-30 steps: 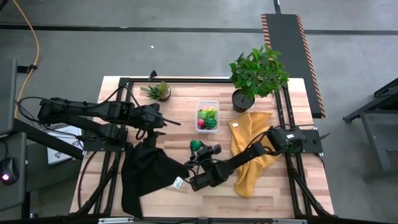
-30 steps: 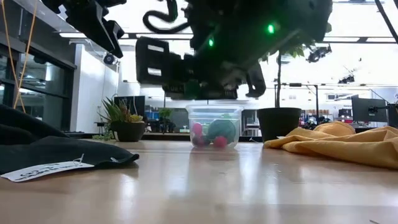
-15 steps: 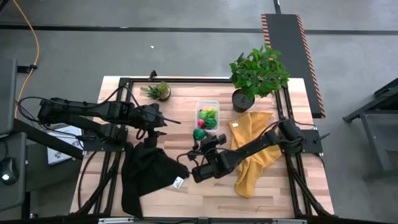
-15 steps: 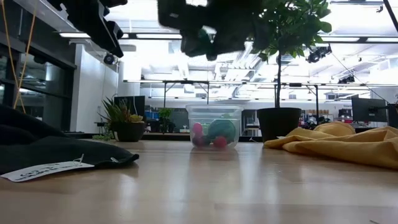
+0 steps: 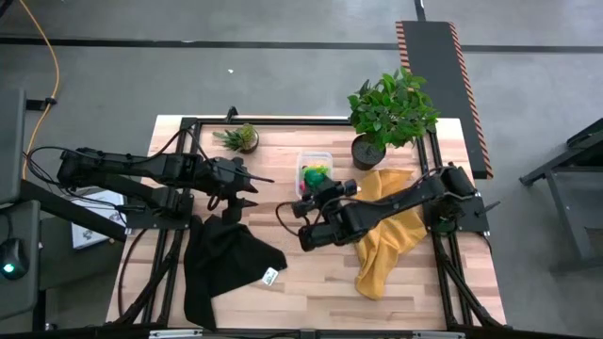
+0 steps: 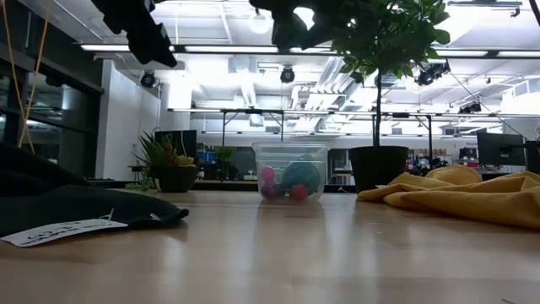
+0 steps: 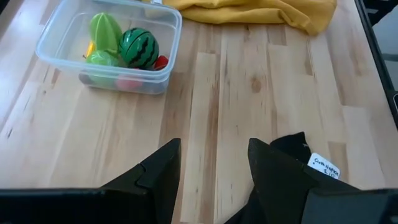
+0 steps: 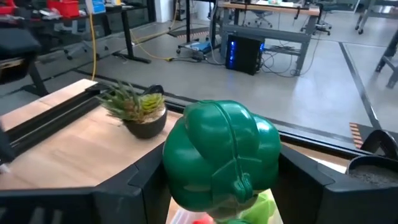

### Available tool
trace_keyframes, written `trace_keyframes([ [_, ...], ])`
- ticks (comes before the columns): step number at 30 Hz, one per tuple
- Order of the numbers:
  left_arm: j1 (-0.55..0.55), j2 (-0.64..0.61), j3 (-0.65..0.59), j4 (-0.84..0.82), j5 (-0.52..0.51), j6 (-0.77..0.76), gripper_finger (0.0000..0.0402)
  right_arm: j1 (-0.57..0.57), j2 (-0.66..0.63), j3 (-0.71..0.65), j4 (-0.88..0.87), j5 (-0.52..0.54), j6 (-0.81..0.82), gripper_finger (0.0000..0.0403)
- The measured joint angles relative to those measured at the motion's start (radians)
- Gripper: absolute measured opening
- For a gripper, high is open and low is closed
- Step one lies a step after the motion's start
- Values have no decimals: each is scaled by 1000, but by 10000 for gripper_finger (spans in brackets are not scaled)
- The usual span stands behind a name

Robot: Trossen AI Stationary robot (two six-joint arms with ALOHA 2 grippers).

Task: Pick and placing Produce into tupperware
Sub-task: Put the bell pepper into the transparent bin

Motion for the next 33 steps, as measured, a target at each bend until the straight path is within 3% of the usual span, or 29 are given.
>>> trace_keyframes([
  [10,0,0,0,0,0,-28,177,-79,-21,0,-11,-82,3,209],
  [27,0,0,0,-3,0,2,177,-203,-21,0,-30,-429,105,209],
  [33,0,0,0,-3,0,3,177,-230,-21,0,-74,-479,114,209],
])
